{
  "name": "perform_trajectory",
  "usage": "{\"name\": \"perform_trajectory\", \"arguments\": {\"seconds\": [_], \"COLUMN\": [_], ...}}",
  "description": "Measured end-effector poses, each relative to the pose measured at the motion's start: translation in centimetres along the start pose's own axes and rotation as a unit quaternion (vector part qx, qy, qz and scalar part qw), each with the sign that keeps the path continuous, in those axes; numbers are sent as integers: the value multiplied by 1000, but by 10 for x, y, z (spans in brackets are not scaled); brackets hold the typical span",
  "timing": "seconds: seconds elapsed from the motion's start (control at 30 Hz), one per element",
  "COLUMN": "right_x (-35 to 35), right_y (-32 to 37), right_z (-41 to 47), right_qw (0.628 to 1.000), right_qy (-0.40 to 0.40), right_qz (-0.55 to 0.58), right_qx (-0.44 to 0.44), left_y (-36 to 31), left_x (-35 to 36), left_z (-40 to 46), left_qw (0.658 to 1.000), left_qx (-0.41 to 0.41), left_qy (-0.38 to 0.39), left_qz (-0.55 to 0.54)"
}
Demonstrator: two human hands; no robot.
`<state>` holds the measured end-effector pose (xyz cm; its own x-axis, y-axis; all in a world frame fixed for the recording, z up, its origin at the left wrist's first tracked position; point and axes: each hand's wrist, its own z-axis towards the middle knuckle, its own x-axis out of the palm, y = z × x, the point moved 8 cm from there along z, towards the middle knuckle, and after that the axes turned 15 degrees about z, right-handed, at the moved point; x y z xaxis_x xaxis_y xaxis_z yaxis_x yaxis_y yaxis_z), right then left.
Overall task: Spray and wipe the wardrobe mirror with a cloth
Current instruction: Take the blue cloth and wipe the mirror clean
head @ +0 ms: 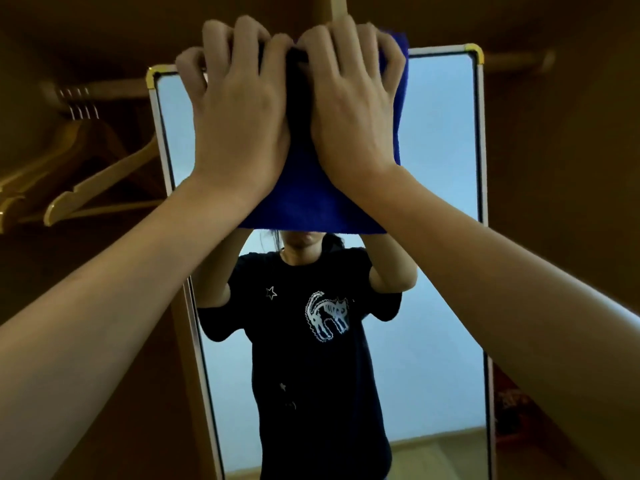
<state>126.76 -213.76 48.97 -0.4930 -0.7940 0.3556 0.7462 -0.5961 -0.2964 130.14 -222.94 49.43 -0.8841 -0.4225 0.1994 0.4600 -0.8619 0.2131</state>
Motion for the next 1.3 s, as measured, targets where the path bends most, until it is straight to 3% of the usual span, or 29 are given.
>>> {"name": "perform_trajectory", "arguments": {"seconds": [0.1,0.17,0.4,0.53,0.63,0.73,0.8,0.9,1.0,1.17,1.3], "right_x": [-32,-54,-109,-129,-146,-158,-163,-165,-163,-153,-149], "right_y": [-3,-2,1,4,13,17,16,20,37,67,73], "right_z": [-10,-20,-91,-123,-145,-168,-180,-191,-199,-214,-226], "right_qw": [999,997,979,962,956,940,925,897,874,824,829], "right_qy": [-28,-9,117,165,154,132,126,125,147,272,319], "right_qz": [36,60,54,90,130,165,171,190,223,289,261], "right_qx": [20,48,158,197,215,269,315,379,405,403,378], "left_y": [-16,-27,-73,-80,-77,-69,-70,-73,-71,-73,-77], "left_x": [-22,-36,-64,-72,-74,-64,-63,-71,-76,-77,-68], "left_z": [-7,-19,-84,-116,-141,-174,-193,-211,-225,-231,-240], "left_qw": [995,992,990,954,889,736,653,614,584,541,445], "left_qx": [-4,-4,65,33,-66,-233,-281,-315,-401,-423,-435], "left_qy": [-95,-117,-20,74,170,277,327,355,328,324,369], "left_qz": [-12,-52,-127,-290,-421,-572,-623,-630,-625,-651,-690]}}
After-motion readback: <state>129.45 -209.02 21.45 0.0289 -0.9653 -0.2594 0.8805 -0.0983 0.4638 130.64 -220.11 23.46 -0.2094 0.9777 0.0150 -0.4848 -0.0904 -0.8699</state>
